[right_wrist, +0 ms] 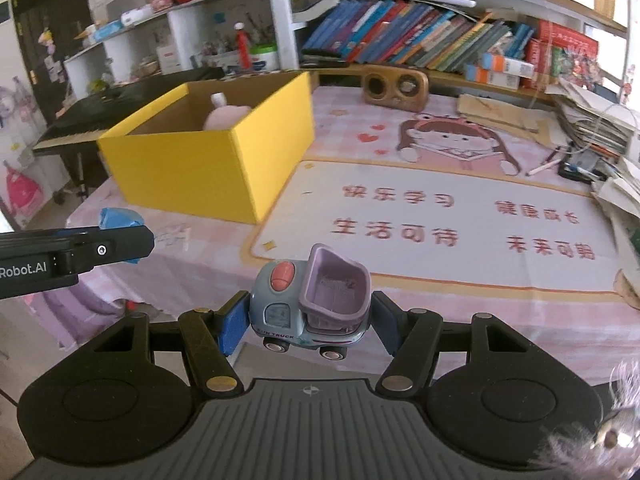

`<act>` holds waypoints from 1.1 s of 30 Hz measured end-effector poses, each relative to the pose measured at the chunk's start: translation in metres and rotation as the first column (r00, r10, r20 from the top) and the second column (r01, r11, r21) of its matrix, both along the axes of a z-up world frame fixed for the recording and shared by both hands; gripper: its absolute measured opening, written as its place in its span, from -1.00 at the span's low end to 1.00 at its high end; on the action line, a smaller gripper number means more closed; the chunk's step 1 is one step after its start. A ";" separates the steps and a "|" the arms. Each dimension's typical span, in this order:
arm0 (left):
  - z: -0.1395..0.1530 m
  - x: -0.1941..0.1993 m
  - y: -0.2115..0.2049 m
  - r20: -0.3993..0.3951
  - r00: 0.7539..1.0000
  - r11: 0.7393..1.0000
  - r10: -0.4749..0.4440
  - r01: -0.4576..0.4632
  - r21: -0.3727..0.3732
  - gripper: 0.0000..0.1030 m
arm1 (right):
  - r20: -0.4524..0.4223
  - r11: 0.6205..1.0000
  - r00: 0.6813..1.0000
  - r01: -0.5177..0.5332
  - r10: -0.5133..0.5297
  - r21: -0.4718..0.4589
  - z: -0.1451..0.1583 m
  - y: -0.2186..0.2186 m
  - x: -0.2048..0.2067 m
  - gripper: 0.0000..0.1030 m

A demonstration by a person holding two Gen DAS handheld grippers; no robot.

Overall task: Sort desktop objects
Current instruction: 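Lift the blue plush and toy truck and carry both toward the yellow box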

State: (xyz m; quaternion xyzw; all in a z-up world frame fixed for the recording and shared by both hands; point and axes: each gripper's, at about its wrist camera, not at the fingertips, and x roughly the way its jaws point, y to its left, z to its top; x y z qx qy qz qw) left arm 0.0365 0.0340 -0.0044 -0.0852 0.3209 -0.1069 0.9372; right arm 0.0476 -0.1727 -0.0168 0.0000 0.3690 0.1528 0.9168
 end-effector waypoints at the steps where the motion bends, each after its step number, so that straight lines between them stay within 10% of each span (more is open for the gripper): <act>1: 0.000 -0.003 0.004 0.002 1.000 1.000 0.008 -0.008 0.002 -0.29 | 0.001 1.000 1.000 -0.010 0.010 0.002 0.000 0.005 -0.001 0.20; 33: 0.008 -0.020 0.071 0.044 0.981 0.982 0.187 -0.186 -0.024 -0.29 | 0.049 0.975 0.974 -0.222 0.223 -0.031 0.016 0.080 0.012 0.20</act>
